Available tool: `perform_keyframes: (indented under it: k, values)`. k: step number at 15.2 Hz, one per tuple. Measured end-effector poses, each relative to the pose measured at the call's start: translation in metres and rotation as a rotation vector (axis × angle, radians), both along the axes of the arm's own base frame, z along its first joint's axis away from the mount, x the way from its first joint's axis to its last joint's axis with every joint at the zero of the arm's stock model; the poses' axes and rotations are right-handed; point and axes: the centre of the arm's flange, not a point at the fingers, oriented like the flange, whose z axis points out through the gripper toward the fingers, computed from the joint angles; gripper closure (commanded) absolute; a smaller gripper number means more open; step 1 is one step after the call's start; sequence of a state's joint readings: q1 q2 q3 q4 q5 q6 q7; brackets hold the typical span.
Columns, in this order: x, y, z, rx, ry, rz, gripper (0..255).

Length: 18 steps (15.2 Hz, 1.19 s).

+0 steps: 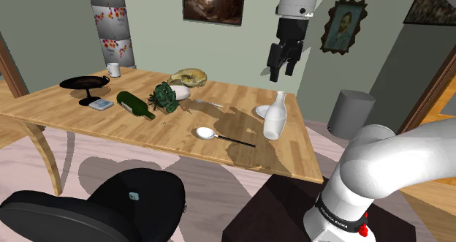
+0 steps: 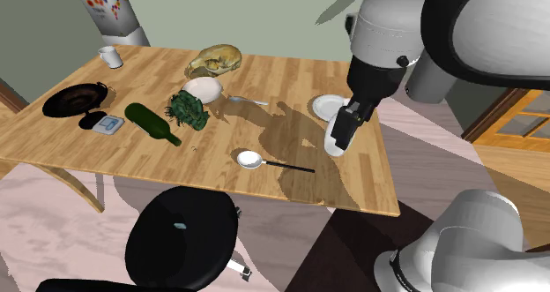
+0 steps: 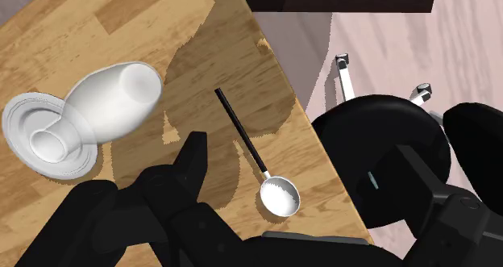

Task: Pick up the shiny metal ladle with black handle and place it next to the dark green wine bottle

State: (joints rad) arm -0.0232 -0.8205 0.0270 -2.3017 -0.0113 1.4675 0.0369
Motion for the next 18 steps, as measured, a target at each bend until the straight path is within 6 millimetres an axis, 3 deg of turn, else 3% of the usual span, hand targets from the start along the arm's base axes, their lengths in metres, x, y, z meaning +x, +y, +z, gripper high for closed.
perform_keyframes:
  k: [3, 18]
  values:
    - [0.008, -0.005, -0.013, -0.003, 0.004, 0.02, 0]
    - [0.117, -0.028, -0.173, -0.043, 0.042, 0.271, 0]
